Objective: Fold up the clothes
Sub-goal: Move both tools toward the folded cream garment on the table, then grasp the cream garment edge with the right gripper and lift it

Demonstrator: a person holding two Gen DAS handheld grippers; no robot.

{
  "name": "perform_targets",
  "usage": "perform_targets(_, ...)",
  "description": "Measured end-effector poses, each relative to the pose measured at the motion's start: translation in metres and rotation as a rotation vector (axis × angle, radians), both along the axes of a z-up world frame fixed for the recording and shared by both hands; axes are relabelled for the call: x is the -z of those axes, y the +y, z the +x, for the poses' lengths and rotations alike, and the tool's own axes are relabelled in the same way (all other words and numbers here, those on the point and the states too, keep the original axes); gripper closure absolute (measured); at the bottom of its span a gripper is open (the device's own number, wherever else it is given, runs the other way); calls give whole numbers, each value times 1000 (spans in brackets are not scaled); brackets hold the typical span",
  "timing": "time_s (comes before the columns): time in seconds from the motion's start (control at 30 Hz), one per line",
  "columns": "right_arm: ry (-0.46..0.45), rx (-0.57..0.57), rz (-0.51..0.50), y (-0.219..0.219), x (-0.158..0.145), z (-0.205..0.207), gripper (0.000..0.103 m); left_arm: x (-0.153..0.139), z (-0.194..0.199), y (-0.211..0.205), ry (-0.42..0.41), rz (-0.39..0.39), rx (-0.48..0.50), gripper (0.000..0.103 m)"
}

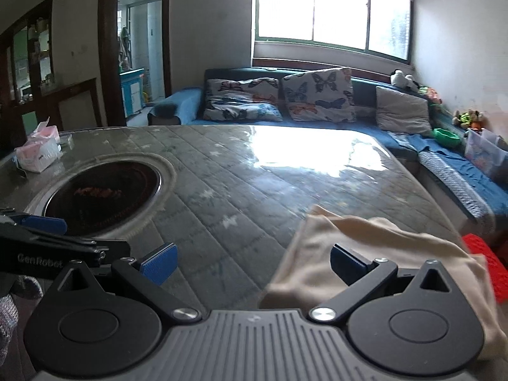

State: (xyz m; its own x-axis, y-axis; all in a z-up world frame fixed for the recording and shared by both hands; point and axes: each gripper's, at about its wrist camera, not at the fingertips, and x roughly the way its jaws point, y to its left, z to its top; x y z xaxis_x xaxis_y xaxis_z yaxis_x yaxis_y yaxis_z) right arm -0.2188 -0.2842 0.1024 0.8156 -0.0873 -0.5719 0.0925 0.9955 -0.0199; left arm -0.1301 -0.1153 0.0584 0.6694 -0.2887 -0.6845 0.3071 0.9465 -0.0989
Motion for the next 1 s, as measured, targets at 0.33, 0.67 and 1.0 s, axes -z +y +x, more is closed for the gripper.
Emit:
perform_targets(0.33,-11,105,-1,-8,-1,-55,0,-5,-38,-31,15,-1,73,0)
perform_targets(0.67,-26,201,52,-24,3,-92,0,-7,-60,-54,-15,21,129,0)
perform_targets(1.0,-44,222,-5,-64,-8,-64,0,-32,-47,-66,-93,36,150,0)
